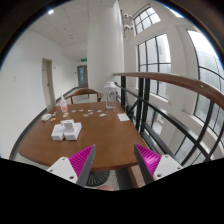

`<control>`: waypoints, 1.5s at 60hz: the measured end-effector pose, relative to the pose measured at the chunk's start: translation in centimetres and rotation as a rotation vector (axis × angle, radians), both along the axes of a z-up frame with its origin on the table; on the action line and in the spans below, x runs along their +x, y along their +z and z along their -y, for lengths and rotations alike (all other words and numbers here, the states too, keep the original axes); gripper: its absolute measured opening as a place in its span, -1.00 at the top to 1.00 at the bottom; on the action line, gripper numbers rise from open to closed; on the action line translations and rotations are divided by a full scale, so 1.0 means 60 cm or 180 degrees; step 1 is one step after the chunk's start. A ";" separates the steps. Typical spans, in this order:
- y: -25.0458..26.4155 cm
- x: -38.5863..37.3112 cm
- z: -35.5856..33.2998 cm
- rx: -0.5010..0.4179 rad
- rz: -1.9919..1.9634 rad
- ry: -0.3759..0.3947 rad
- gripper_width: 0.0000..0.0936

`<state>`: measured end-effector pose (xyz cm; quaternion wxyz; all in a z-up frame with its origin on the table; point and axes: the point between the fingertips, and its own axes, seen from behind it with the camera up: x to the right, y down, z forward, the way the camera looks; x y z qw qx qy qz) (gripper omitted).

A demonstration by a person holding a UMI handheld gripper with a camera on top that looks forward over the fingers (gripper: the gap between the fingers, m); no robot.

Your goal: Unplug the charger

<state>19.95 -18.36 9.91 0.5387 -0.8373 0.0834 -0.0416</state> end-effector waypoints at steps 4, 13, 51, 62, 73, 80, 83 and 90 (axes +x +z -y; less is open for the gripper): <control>0.004 0.005 -0.006 0.0009 0.0030 -0.0028 -0.73; 0.001 -0.006 -0.033 -0.0033 0.0056 0.0067 -0.72; -0.082 -0.278 -0.384 0.0043 0.0002 0.0686 -0.66; -0.110 -0.290 -0.419 0.0077 0.0003 0.0756 0.19; -0.105 -0.289 -0.425 0.0130 -0.0077 0.0759 0.61; -0.099 -0.289 -0.426 0.0188 -0.0032 0.0750 0.66; -0.094 -0.288 -0.423 0.0203 0.0000 0.0738 0.66; 0.058 -0.252 -0.420 0.0890 0.0167 0.0512 0.66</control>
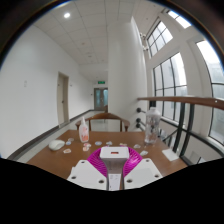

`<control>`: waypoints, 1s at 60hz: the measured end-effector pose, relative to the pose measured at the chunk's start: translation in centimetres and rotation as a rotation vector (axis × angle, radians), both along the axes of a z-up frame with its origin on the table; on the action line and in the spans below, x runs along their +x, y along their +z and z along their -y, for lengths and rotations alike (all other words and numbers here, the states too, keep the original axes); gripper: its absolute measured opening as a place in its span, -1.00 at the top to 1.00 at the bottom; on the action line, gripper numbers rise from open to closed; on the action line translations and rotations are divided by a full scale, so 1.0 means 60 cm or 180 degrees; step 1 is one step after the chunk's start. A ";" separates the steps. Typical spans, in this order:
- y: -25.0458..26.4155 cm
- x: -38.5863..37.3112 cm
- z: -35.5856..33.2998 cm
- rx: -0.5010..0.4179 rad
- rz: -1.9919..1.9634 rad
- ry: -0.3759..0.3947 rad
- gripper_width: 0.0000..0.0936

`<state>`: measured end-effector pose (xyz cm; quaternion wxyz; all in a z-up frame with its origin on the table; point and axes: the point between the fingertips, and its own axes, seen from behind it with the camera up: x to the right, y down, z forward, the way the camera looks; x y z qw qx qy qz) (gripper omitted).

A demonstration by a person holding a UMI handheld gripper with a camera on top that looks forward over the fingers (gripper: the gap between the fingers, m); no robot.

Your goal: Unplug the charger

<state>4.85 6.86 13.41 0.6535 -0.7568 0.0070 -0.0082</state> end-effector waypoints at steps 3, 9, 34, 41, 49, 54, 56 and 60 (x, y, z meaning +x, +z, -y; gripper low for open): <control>0.041 0.011 0.008 0.0043 0.0043 -0.0008 0.65; 0.091 0.052 0.024 0.0090 -0.0025 -0.0044 0.63; -0.198 0.101 0.079 -0.1244 0.0056 0.0040 0.41; -0.216 0.105 0.068 -0.1285 0.0048 0.0025 0.28; -0.217 0.105 0.060 -0.1298 0.0059 0.0057 0.15; -0.217 0.100 0.059 -0.1289 0.0041 0.0094 -0.12; -0.217 0.101 0.061 -0.1299 0.0039 0.0100 -0.15; -0.215 0.102 0.067 -0.1293 0.0048 0.0099 -0.26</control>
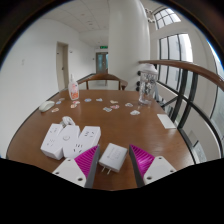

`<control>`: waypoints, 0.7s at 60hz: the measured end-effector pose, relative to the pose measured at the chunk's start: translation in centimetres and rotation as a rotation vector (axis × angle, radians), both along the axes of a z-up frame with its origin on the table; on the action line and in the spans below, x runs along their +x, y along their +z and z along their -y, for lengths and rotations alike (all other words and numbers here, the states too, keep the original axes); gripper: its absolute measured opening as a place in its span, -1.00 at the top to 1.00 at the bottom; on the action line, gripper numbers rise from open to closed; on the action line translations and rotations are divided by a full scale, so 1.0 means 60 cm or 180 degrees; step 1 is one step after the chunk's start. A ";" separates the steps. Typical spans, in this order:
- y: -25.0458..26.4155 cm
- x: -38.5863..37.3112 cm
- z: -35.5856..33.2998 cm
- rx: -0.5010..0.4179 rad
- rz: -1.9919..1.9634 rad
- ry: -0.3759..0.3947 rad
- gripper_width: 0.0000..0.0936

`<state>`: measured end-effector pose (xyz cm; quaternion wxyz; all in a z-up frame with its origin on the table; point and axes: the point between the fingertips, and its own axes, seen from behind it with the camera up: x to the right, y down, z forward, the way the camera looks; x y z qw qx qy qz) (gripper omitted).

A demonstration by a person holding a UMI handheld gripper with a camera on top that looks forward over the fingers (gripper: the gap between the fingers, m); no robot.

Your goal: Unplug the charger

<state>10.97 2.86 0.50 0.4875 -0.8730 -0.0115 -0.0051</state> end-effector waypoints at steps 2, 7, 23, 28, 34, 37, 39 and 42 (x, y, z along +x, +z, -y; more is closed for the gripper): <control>0.005 0.002 0.003 0.0032 0.0000 -0.0011 -0.34; 0.014 0.008 0.020 0.0064 -0.0010 -0.0041 -0.50; 0.073 -0.007 0.125 0.0217 -0.0027 0.0016 -0.77; 0.093 -0.018 0.161 0.0279 0.0061 0.0078 -0.80; 0.119 -0.026 0.200 0.0397 0.0144 0.0124 -0.82; 0.129 -0.026 0.216 0.0440 0.0162 0.0127 -0.82; 0.132 -0.024 0.226 0.0452 0.0164 0.0121 -0.82; 0.133 -0.014 0.237 0.0454 0.0201 0.0077 -0.82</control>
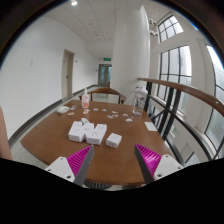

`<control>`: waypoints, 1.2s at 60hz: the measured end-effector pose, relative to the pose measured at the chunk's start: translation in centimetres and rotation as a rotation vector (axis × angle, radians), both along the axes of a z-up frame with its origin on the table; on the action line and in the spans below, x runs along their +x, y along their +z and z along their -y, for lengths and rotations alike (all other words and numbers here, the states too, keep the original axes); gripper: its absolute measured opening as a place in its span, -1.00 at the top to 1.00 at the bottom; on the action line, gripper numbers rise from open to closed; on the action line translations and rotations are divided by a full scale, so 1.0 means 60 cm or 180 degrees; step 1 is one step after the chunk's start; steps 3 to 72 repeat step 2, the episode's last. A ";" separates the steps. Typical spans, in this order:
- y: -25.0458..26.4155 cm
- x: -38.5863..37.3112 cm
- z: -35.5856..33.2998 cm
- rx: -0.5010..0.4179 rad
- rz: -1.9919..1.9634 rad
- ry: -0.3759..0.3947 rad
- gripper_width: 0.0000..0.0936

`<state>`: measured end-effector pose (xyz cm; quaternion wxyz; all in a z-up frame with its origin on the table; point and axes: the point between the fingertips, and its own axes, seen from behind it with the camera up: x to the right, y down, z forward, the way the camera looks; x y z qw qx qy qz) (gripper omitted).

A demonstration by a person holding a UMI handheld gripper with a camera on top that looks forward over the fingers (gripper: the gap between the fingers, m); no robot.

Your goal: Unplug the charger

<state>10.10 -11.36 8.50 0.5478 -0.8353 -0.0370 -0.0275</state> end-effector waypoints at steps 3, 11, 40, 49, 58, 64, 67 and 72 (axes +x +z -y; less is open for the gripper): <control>-0.002 0.007 0.005 -0.0001 -0.0007 -0.0023 -0.82; -0.002 0.007 0.005 -0.0001 -0.0007 -0.0023 -0.82; -0.002 0.007 0.005 -0.0001 -0.0007 -0.0023 -0.82; -0.002 0.007 0.005 -0.0001 -0.0007 -0.0023 -0.82; -0.002 0.007 0.005 -0.0001 -0.0007 -0.0023 -0.82; -0.002 0.007 0.005 -0.0001 -0.0007 -0.0023 -0.82; -0.002 0.007 0.005 -0.0001 -0.0007 -0.0023 -0.82; -0.002 0.007 0.005 -0.0001 -0.0007 -0.0023 -0.82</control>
